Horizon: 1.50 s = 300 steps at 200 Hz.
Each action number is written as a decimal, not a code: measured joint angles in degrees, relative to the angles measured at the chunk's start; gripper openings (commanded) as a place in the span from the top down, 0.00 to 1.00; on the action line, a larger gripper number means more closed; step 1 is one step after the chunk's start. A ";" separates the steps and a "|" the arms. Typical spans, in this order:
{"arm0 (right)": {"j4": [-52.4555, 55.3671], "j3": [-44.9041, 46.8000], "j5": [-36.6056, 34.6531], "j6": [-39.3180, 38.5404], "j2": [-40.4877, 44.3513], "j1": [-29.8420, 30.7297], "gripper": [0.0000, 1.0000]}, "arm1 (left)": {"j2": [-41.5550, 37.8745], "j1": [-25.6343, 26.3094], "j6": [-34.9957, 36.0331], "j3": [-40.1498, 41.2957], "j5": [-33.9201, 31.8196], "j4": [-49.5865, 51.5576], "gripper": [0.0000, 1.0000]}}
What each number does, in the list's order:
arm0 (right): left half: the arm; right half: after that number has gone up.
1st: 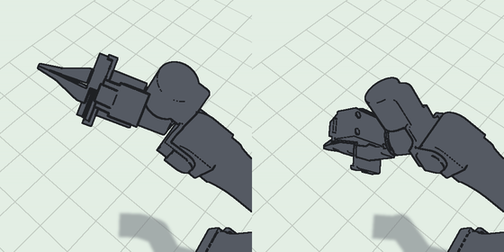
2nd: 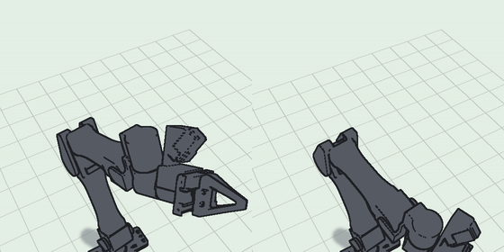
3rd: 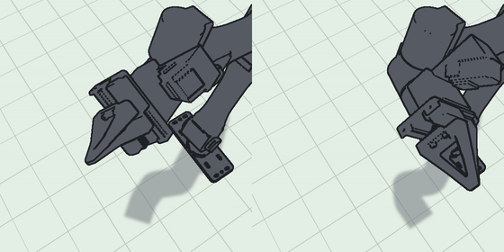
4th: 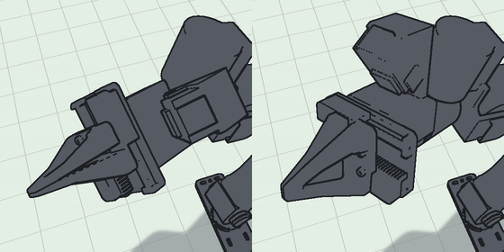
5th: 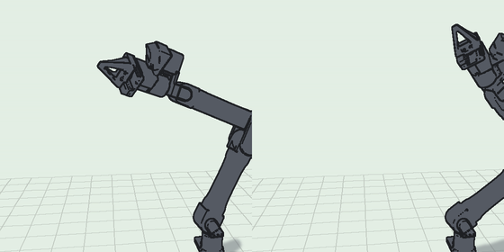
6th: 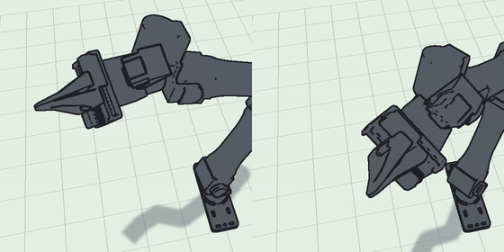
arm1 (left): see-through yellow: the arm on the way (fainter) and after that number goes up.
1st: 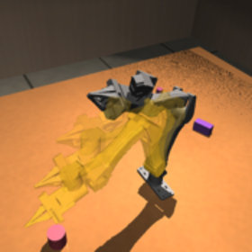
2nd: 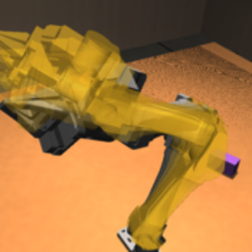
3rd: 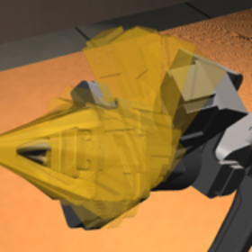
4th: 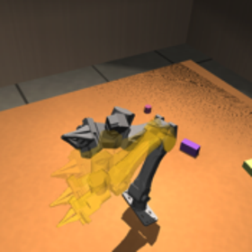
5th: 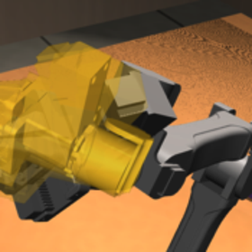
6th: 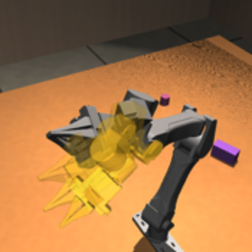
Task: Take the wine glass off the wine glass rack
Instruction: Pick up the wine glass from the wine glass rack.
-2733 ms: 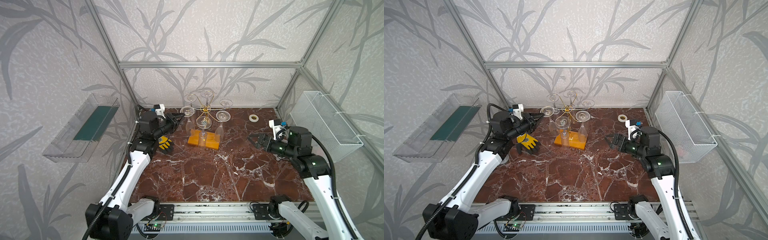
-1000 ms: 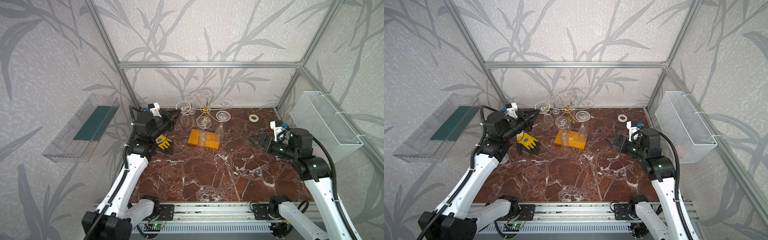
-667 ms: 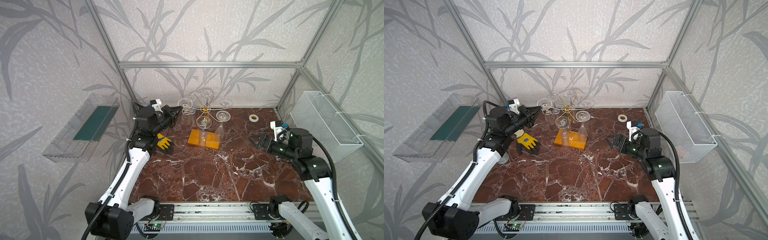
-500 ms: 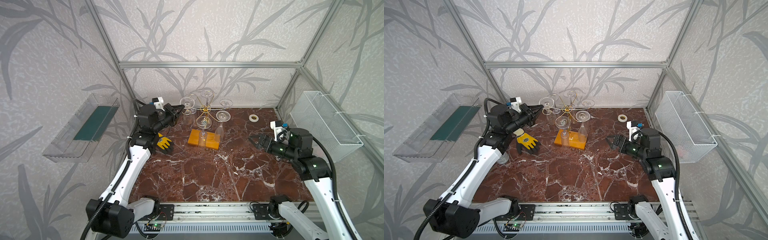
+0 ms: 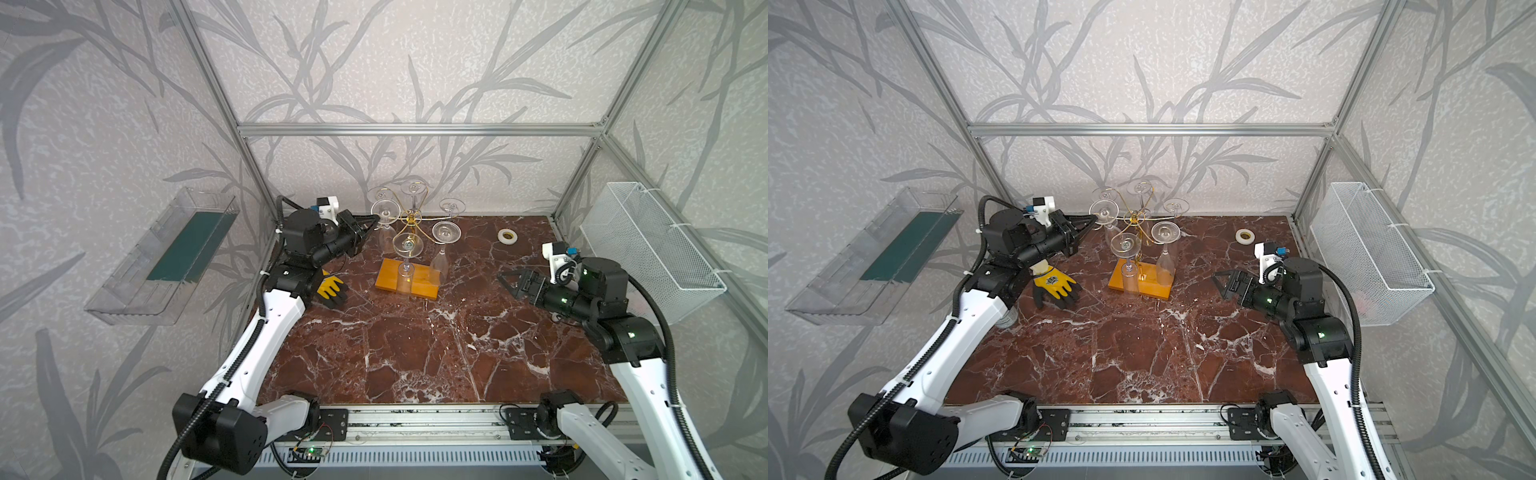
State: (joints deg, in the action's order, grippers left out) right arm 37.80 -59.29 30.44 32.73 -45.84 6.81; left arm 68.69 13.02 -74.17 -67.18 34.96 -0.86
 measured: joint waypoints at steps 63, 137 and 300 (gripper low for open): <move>0.26 0.00 0.04 -0.09 0.31 0.00 0.04 | -5.84 0.17 -0.04 4.44 -1.07 1.18 1.00; 0.35 -0.17 0.81 -0.98 0.02 0.00 0.04 | -14.49 0.24 0.39 9.09 -6.08 6.67 1.00; -2.08 -22.25 7.56 -1.97 -15.58 2.80 0.06 | -17.68 2.08 52.15 -12.66 -21.79 29.81 1.00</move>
State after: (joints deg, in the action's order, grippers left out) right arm 35.73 -81.54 38.00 30.76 -61.43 9.61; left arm 51.00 15.09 -22.02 -79.83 13.17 28.95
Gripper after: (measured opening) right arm 0.946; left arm 0.054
